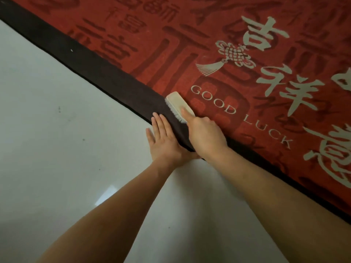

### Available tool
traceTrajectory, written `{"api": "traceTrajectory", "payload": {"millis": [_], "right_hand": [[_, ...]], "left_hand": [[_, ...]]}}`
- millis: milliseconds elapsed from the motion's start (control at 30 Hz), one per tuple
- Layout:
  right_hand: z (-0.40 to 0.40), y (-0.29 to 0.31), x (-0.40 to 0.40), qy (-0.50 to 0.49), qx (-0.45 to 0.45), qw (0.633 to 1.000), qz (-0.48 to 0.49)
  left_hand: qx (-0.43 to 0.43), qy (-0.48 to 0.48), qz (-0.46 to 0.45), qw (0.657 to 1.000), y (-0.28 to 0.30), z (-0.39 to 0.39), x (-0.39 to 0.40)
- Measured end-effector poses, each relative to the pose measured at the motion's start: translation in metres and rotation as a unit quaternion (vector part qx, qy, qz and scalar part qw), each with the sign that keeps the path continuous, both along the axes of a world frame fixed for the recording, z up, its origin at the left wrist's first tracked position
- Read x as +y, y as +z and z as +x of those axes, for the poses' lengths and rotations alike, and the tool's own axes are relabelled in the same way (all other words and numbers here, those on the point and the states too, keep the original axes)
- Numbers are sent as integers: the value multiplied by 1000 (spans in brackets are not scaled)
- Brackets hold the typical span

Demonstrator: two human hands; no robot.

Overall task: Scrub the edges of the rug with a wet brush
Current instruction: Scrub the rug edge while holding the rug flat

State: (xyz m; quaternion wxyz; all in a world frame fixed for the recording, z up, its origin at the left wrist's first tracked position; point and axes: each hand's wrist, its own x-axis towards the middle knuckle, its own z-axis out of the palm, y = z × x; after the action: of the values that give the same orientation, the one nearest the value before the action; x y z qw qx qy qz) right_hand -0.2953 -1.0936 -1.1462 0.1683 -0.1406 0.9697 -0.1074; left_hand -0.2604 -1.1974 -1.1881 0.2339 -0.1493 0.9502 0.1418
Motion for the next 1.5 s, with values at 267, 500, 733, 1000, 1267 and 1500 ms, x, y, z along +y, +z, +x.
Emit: {"api": "traceTrajectory", "payload": {"millis": [267,500,733,1000,1267,1500], "right_hand": [[11,6,55,154,-39,982,100],[52,18,83,177,-61,977,99],[-1,7,36,122,-17,990,61],[-18,12,41,135,-17,987,87],[-26,16,71,179,-35,972,146],[-9,15,97,272,-62,948,151]], "left_hand": [[-41,-12,-5,999,6,-5,2],[-52,-11,1,999,5,-7,4],[-69,-5,-10,998,12,-6,4],[-72,-7,3,997,14,-7,1],[-46,-6,21,999,5,-6,1],[-54,-9,23,998,6,-5,0]]}}
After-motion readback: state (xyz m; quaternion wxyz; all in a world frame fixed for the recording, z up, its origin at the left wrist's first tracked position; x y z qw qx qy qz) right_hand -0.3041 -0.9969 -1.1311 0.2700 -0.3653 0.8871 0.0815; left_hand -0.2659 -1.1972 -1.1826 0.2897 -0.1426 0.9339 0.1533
